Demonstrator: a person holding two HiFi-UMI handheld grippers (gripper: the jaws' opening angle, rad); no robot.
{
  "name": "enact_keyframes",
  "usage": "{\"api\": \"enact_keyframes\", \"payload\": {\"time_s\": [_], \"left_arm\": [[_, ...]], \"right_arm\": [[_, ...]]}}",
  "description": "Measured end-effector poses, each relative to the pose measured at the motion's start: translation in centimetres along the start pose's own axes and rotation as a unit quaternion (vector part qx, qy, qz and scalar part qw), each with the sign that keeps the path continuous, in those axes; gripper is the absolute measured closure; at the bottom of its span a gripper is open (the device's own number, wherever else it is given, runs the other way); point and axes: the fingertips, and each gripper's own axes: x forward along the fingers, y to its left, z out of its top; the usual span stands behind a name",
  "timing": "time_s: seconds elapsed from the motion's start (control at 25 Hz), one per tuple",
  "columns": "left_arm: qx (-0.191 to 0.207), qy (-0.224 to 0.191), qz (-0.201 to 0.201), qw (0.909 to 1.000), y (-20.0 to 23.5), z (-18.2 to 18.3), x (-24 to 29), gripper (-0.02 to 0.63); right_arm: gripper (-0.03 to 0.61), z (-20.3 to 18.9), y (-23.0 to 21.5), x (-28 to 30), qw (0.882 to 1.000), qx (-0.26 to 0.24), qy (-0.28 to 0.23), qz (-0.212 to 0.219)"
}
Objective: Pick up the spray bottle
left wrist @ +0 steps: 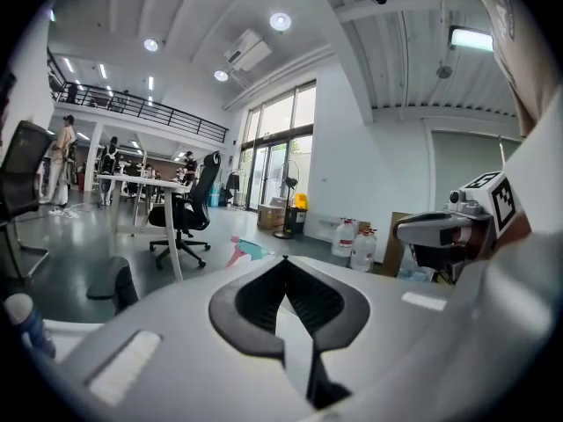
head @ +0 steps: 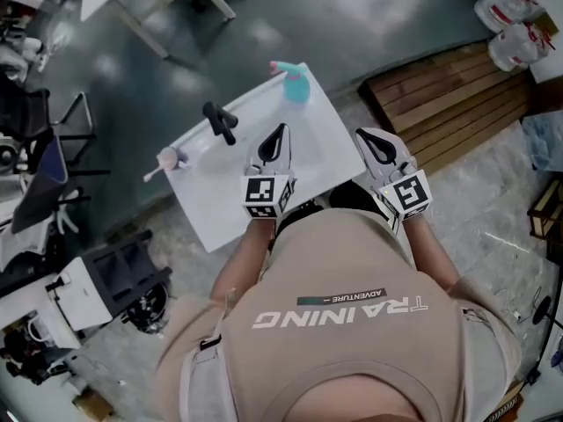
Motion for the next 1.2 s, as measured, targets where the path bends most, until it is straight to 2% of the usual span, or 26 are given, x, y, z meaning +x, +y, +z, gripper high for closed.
{"api": "enact_keyframes", "payload": {"time_s": [0.2,0.4,0.64,0.76,0.96,1.2], "left_arm": [[-0.015,0.019,0.021,0.9995,0.6,-0.1,1.3,0.595],[-0.014,0.035,0.037,0.9986,1.4,-0.6,3.5,0.591],[-0.009,0.044,0.049,0.9978,2.3,-1.0,6.6,0.565],[-0.013,0.048,0.053,0.9974,2.9,-1.4,8.1,0.527],[-0.015,0.064,0.056,0.9963,4.1,-2.6,10.2,0.457],[-0.013,0.085,0.063,0.9944,5.3,-4.1,13.1,0.446]], "right_arm": [[0.577,0.1,-1.3,1.6,0.999,0.007,-0.004,0.033],[0.575,0.7,-2.5,3.5,0.997,-0.043,-0.01,0.06],[0.577,0.3,-4.2,5.9,0.996,-0.014,-0.021,0.086],[0.577,0.2,-5.3,6.7,0.995,-0.012,-0.015,0.097],[0.577,-0.9,-7.3,7.2,0.994,-0.04,0.009,0.097],[0.577,-1.7,-10.0,8.0,0.997,0.013,0.011,0.079]]}}
